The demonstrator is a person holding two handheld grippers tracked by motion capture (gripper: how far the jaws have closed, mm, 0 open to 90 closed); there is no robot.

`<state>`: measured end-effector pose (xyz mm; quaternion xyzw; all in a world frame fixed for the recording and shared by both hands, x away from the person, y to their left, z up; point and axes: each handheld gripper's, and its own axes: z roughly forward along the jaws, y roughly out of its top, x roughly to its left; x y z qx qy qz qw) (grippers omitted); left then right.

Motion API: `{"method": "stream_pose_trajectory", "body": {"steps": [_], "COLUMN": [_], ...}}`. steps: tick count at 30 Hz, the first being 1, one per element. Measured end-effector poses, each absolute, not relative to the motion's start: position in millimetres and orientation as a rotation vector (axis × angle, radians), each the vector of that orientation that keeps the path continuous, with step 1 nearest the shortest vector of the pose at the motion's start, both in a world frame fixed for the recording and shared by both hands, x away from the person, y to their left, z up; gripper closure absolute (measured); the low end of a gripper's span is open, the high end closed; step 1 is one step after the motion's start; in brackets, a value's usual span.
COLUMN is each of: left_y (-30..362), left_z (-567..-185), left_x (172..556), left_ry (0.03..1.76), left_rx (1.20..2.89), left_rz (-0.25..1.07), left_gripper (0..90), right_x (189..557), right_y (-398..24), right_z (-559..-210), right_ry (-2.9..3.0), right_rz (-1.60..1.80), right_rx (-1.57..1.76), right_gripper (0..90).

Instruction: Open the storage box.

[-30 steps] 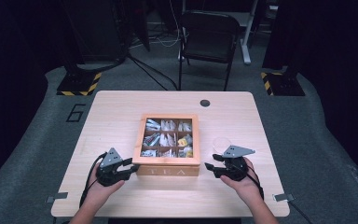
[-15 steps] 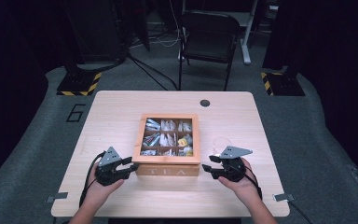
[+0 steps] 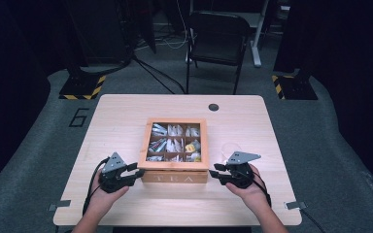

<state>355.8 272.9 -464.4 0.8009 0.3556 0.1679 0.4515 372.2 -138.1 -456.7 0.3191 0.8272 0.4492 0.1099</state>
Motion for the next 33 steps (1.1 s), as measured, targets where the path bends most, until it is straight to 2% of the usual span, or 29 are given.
{"method": "stream_pose_trajectory", "body": {"steps": [33], "left_y": [272], "left_z": [-465], "left_x": [356], "left_ry": [0.874], "left_rx": [1.985], "left_rz": [0.422], "left_gripper": [60.2], "right_x": [377], "right_y": [-115], "right_z": [-460], "right_ry": [2.44], "right_rz": [1.33], "right_rx": [0.949], "right_gripper": [57.9]}}
